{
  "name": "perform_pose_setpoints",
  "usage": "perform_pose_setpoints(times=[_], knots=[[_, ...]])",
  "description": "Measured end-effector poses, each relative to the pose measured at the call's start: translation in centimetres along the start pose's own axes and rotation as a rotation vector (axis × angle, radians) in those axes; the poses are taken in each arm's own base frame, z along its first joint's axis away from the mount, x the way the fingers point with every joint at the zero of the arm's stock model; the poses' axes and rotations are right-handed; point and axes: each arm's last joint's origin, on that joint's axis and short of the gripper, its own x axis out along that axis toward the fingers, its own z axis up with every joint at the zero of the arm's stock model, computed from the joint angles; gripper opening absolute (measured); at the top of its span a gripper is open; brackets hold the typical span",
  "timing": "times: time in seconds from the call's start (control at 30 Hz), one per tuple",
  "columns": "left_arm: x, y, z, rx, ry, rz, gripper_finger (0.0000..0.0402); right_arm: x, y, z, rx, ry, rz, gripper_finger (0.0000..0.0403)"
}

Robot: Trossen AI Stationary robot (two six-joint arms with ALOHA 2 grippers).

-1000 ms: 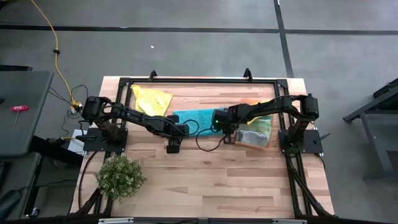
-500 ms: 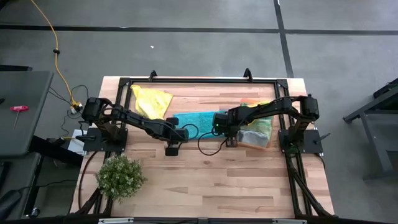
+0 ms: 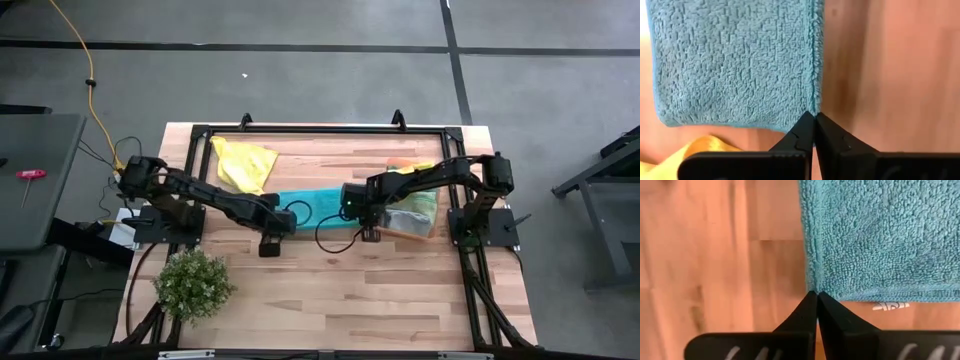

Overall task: Fold microfiber towels
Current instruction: Fold the blue microfiber cloth

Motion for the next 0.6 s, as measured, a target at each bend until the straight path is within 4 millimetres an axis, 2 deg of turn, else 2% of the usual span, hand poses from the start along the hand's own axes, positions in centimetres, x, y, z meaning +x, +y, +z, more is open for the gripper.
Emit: perform_pose_setpoints(times=[0.2, 0.3, 0.43, 0.6], knots=[[-2.4, -0.8, -0.5, -0.041, -0.047, -0.067, 0.0000, -0.8, 1.0, 0.8, 0.025, -0.014, 0.088, 0.0000], [-2.8, -1.0, -0.8, -0.048, -0.047, -0.054, 0.0000, -1.3, 1.5, 1.2, 0.021, -0.021, 0.122, 0.0000], [-3.0, -0.7, -0.9, -0.056, -0.060, 0.029, 0.0000, -2.1, 1.5, 2.1, 0.023, -0.060, 0.058, 0.0000], [-2.8, 0.6, -0.7, -0.091, -0.079, 0.163, 0.0000, -2.6, 0.6, 2.5, 0.058, -0.087, -0.050, 0.0000]])
